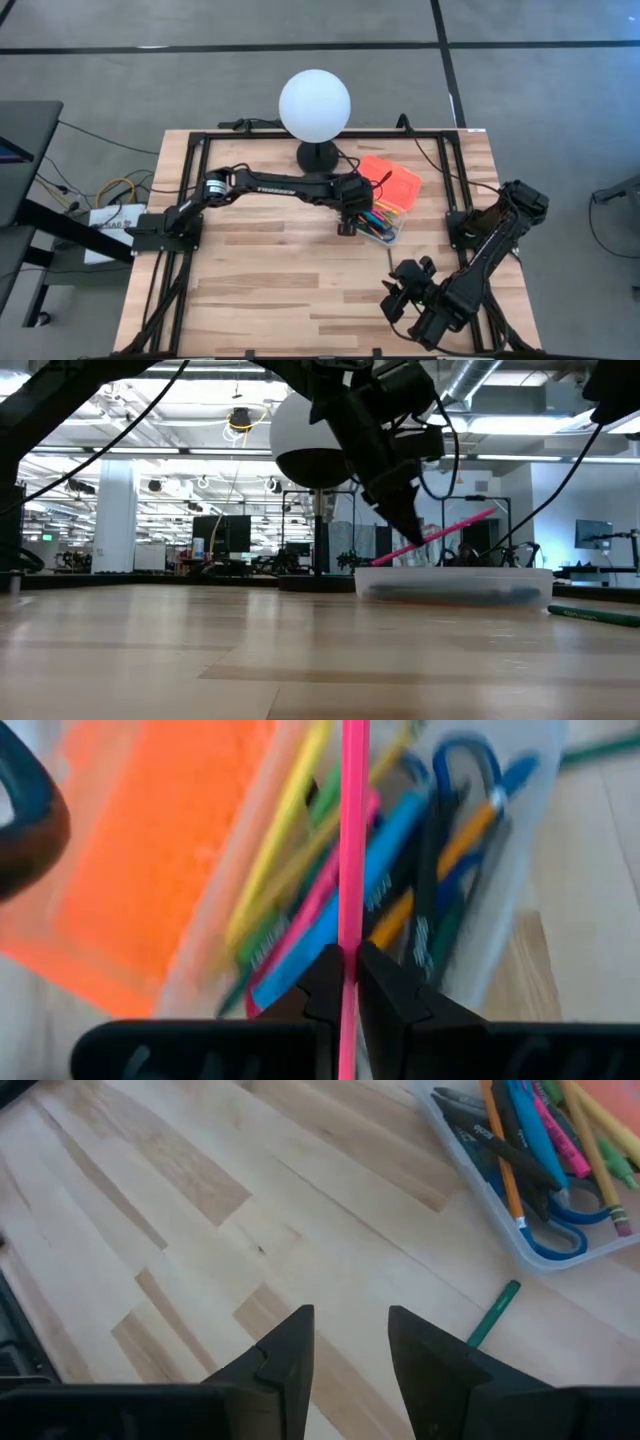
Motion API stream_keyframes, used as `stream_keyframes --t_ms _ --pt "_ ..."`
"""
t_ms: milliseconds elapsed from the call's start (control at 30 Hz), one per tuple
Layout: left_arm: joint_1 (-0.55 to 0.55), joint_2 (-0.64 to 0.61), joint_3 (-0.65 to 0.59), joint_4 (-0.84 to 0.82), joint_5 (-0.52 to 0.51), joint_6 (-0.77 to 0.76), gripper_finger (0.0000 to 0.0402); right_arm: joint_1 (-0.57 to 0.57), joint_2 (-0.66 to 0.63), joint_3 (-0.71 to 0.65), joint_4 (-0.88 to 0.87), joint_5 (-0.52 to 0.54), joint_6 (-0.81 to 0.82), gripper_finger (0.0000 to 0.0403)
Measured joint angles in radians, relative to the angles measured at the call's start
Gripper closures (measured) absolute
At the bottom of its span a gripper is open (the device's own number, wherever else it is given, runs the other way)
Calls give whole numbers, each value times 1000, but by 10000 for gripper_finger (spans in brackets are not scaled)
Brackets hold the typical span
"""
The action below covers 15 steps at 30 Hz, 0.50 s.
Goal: Pick & place school supplies into a supply box
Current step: Put the pink pencil into the orange supply box, then put the green crayon into the orange supply box
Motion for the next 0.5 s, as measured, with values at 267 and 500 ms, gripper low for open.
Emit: stream_keyframes --t_ms 267,500 --pt "-2 0 0 -27 -15 32 356 9 0 0 23 -1 8 280" --pt "-13 0 0 -26 -26 51 291 10 0 0 22 -3 9 280"
